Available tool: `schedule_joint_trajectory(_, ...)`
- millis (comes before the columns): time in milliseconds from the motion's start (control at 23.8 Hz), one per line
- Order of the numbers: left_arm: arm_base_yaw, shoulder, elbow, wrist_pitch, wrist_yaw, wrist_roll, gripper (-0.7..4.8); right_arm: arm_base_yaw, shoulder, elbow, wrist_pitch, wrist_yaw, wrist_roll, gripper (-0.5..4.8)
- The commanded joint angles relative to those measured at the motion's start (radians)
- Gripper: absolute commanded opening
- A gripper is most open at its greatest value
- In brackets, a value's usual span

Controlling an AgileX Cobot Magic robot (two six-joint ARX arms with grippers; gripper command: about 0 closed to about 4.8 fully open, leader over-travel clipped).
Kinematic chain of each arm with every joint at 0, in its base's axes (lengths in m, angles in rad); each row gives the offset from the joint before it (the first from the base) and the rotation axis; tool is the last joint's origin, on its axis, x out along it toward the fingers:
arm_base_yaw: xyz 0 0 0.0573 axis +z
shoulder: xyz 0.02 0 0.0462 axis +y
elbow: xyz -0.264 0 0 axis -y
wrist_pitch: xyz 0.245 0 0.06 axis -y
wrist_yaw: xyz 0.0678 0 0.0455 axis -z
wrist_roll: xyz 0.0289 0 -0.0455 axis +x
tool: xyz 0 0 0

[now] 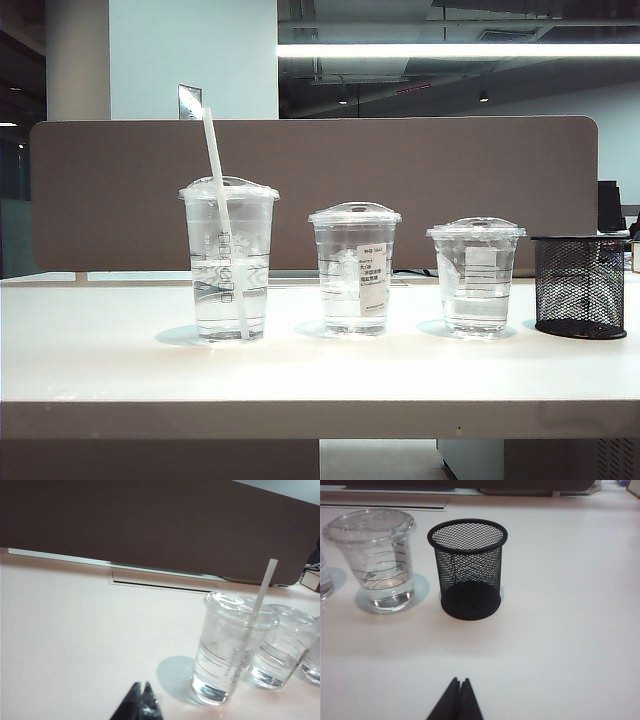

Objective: Pick up the straw and insert it into the large coffee cup.

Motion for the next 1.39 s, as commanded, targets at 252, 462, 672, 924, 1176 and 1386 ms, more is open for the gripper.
schedule_joint_trajectory(252, 0.000, 0.000, 0.003, 0.013, 0.005, 0.004, -0.04, 0.005, -0.001, -0.023, 0.054, 0.001, 0.003, -0.05)
schedule_joint_trajectory(462, 0.000, 0.000, 0.003, -0.013, 0.005, 0.004, -0.04, 0.005, -0.001, -0.022, 0.050, 0.001, 0.003, -0.05)
schedule_joint_trajectory(672, 0.001, 0.000, 0.004, -0.137, 0.003, 0.004, -0.04, 0.007, -0.001, -0.022, 0.044, -0.002, 0.003, -0.05)
schedule_joint_trajectory(924, 0.002, 0.001, 0.004, -0.236, -0.004, 0.004, -0.04, 0.006, -0.001, -0.022, 0.041, -0.001, 0.003, -0.05)
schedule_joint_trajectory(1176, 0.001, 0.001, 0.004, -0.233, 0.000, 0.004, -0.04, 0.006, -0.001, -0.022, 0.043, -0.001, 0.003, -0.05)
schedule_joint_trajectory(1386, 0.018, 0.001, 0.004, -0.233, 0.004, 0.005, -0.04, 0.006, -0.001, -0.022, 0.043, -0.001, 0.003, -0.05)
